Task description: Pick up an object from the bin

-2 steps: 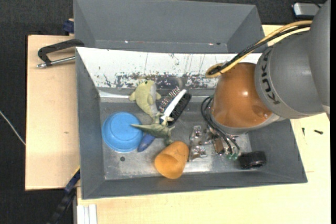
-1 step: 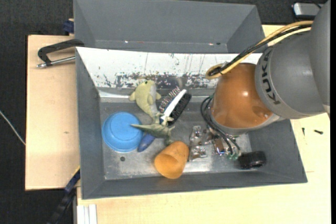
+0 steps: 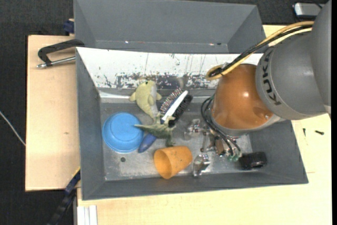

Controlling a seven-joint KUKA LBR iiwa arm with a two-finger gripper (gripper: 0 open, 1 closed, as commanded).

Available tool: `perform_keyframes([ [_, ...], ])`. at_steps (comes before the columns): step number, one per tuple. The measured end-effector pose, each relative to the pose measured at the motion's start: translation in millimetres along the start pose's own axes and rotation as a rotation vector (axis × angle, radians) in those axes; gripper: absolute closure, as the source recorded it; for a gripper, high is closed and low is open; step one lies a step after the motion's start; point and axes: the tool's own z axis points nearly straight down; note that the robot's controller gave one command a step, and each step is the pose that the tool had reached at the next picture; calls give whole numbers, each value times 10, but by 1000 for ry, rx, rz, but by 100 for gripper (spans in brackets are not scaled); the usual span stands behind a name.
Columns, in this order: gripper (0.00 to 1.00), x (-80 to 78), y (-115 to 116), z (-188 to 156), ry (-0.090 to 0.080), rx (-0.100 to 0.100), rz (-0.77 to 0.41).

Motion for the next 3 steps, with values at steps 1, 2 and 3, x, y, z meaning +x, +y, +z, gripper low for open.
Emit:
perform_keyframes([
  [1, 0, -95, 409, -3, -9, 0, -50],
  [2, 100, -81, 403, -6, -1, 0, -50],
  [3, 100, -317, 458, -1, 9, 1, 90],
])
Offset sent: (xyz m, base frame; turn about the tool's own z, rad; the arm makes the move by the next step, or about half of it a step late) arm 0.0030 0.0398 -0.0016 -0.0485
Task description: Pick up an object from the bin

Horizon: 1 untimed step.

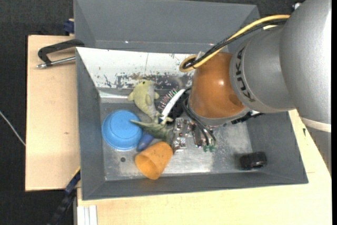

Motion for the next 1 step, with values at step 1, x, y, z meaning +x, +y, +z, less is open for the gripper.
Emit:
perform_keyframes([
  [1, 0, -6, 8, 5, -4, -1, 0],
])
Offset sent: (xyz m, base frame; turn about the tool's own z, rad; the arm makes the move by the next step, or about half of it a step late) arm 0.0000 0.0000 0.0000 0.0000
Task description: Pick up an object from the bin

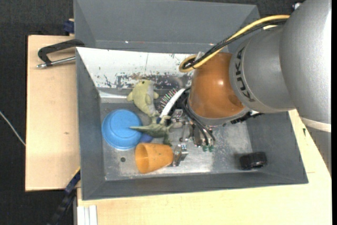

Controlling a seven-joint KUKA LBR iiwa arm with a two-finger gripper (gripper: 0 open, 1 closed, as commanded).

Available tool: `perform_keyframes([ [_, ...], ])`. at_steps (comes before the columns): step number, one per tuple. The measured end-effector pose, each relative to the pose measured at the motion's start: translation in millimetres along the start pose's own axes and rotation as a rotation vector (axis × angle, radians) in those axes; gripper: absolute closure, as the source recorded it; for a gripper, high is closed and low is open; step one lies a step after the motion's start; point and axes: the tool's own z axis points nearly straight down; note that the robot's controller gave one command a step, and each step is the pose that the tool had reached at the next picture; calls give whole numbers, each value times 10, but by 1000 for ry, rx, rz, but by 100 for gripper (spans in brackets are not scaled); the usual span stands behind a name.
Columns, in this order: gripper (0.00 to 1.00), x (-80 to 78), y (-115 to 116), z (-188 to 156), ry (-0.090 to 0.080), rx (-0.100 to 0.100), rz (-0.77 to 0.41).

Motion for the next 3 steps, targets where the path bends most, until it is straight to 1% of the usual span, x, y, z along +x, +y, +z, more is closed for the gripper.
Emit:
perform_keyframes([
  [1, 0, 101, 633, -3, -8, 1, -255],
  [2, 100, 107, 634, -10, -5, 1, -256],
  [3, 100, 148, 509, -1580, -20, 0, -290],
])
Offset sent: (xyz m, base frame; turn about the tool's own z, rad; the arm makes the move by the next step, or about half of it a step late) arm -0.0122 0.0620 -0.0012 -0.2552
